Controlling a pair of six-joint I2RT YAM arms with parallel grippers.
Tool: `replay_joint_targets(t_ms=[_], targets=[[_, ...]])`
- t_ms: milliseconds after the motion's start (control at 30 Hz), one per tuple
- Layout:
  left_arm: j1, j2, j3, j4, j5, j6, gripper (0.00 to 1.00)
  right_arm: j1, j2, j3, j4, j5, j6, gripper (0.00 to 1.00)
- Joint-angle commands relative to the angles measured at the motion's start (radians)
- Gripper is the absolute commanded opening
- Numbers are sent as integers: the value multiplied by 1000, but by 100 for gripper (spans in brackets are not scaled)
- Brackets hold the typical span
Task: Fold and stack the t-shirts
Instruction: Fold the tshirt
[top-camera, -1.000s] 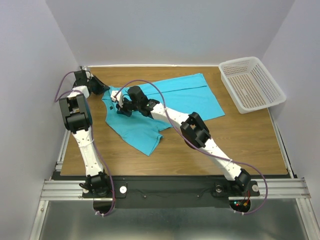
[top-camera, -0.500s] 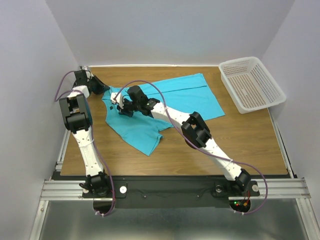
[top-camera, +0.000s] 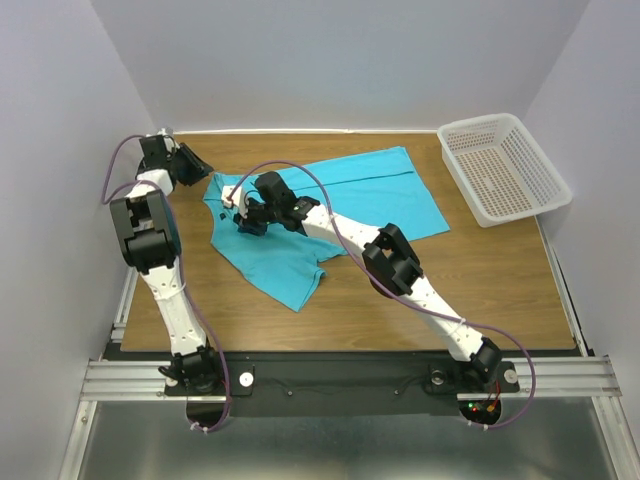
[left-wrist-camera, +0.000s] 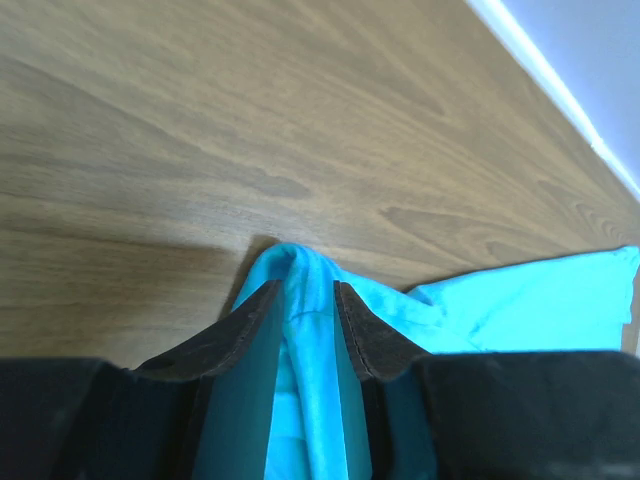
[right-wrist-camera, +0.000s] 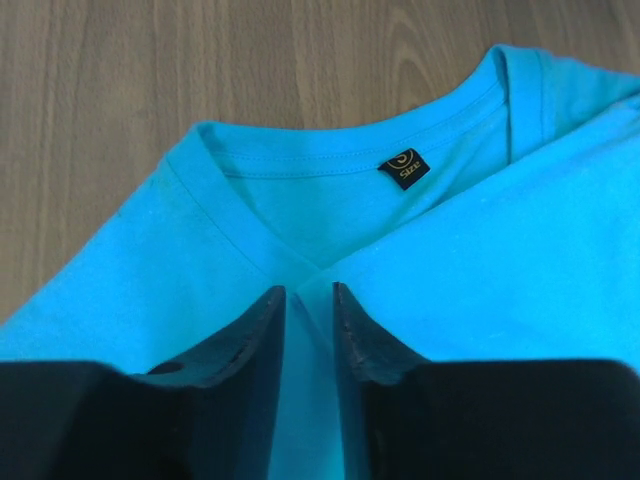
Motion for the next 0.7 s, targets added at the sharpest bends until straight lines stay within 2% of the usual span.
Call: replay_joint_targets(t_ms=[0,100,233,400,667], targets=[[19,-163,-45,59,-49,40,41,9,-74,32,8,-39,27,36],[30,-209,-103,82,-72,49,42,9,-99,29,8,-60,42,44],[41,-255,-184,94,-92,67,42,-8,-131,48,8,-25,76,49],[64,-332,-347,154,-109,87,46,-140,-218,29,9,33,171,52],[62,-300,-378,162,-67,106,49,-381,-358,-186,9,147,338,55]])
